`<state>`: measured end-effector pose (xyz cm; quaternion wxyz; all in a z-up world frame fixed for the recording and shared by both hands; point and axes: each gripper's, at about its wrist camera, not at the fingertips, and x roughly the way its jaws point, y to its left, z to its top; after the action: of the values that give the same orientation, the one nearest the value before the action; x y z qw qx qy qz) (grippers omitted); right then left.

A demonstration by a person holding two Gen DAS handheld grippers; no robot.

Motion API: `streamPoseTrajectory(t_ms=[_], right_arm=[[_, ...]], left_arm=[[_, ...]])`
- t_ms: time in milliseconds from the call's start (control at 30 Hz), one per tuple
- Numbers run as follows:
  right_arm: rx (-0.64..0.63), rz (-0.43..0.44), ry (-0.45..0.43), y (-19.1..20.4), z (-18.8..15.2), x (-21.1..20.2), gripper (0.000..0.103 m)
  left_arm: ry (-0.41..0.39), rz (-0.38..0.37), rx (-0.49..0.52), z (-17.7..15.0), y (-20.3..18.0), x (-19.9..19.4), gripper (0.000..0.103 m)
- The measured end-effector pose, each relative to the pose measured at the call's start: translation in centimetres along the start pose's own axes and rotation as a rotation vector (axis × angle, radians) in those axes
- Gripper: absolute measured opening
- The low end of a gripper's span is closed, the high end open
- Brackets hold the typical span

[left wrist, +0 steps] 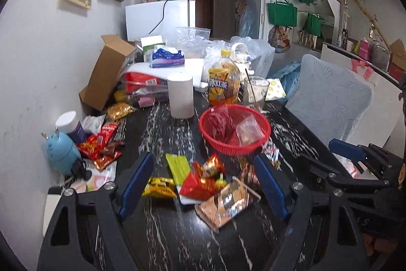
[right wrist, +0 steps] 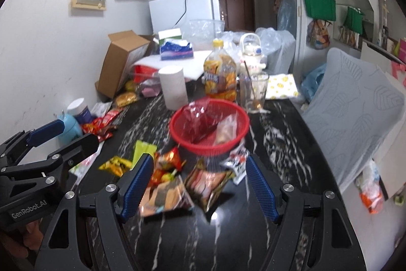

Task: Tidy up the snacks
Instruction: 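Withdraw both open tools from the red basket toward the remaining snacks, then grasp the green-gold cereal bag with the right tool while the left tool grasps the seaweed snack pack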

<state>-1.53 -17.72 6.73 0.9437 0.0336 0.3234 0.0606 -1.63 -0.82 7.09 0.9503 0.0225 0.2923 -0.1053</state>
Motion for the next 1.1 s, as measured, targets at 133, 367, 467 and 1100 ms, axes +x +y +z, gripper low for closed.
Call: streamPoseTrajectory(t_ms=[133, 367, 467, 1100], right_arm=[[-0.003, -0.019, 0.027, 0.6, -1.9, -0.1, 0.076], [-0.004, -0.042, 0.089, 0.9, -5.1, 0.4, 0.076], [0.009, -0.041, 0.12, 0.7, -6.0, 0.9, 0.076], [0.072, -0.031, 0.252, -2.6, -8.8, 5.8, 0.075]], left_arm=[[0.024, 0.007, -0.002, -1.7, 0.2, 0.0, 0.081], [0.088, -0.026, -0.007, -4.4, 0.1, 0.8, 0.081], [0.108, -0.047, -0.011, -5.3, 0.0, 1.5, 0.081], [0.259, -0.112, -0.024, -6.9, -1.7, 8.6, 0.081]])
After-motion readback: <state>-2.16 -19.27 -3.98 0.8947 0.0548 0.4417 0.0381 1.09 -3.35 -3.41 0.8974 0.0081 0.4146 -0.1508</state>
